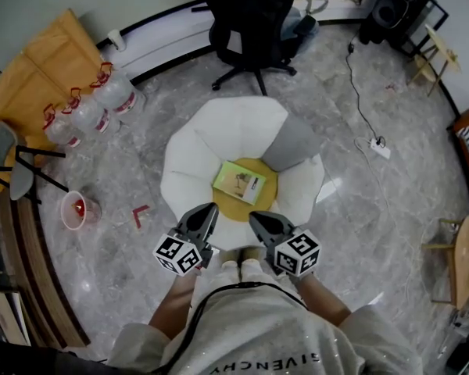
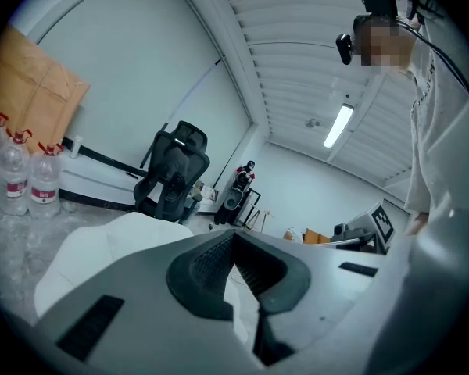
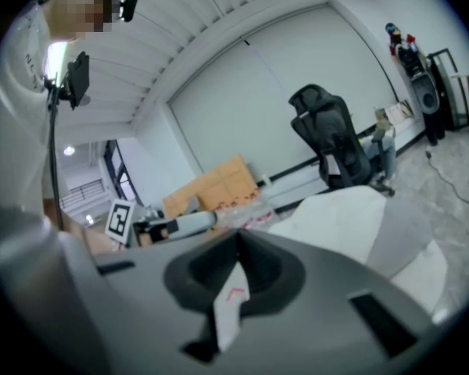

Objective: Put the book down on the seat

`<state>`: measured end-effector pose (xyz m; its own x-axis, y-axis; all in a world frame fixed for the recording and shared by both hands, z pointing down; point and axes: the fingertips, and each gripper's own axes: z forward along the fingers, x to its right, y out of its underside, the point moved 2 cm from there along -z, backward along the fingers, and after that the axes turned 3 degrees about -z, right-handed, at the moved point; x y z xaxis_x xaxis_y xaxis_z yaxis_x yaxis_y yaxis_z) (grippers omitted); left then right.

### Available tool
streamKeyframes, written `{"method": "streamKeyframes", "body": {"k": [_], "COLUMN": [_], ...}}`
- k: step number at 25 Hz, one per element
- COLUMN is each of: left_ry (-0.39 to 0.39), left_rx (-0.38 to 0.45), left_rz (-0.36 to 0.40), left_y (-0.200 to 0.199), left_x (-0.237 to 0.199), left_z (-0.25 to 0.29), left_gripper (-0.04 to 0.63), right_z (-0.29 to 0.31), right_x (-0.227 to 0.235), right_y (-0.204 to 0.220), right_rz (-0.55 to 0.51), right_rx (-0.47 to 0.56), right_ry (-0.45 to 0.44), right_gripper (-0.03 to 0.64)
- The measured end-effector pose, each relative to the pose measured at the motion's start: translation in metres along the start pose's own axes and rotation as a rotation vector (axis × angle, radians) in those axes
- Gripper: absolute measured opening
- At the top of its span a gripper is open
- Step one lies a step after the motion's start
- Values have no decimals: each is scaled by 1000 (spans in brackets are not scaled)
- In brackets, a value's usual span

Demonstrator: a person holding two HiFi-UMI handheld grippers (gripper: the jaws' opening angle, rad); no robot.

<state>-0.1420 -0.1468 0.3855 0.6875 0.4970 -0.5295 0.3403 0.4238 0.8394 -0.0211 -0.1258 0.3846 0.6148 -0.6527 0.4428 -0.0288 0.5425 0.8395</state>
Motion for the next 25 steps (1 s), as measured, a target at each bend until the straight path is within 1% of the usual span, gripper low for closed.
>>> {"method": "streamKeyframes", "body": {"k": [7, 12, 19, 25], "left_ry": [16, 22, 27, 46], "left_rx": [38, 62, 90, 108], "left_rz": [29, 29, 24, 30], "left_y": [-21, -31, -39, -42], "left_x": [9, 11, 13, 16], "left_z": [-8, -13, -21, -21], "left_gripper": [21, 21, 21, 21], "right_z": [-7, -8, -11, -16], "right_x": [-11, -16, -26, -28], "right_y": [-24, -42, -48, -53], "right_rz": [-57, -82, -100, -113], "right_rx": [12, 33, 40, 48], "right_ry": [-17, -14, -18, -7], "right_gripper": [14, 14, 14, 14]}}
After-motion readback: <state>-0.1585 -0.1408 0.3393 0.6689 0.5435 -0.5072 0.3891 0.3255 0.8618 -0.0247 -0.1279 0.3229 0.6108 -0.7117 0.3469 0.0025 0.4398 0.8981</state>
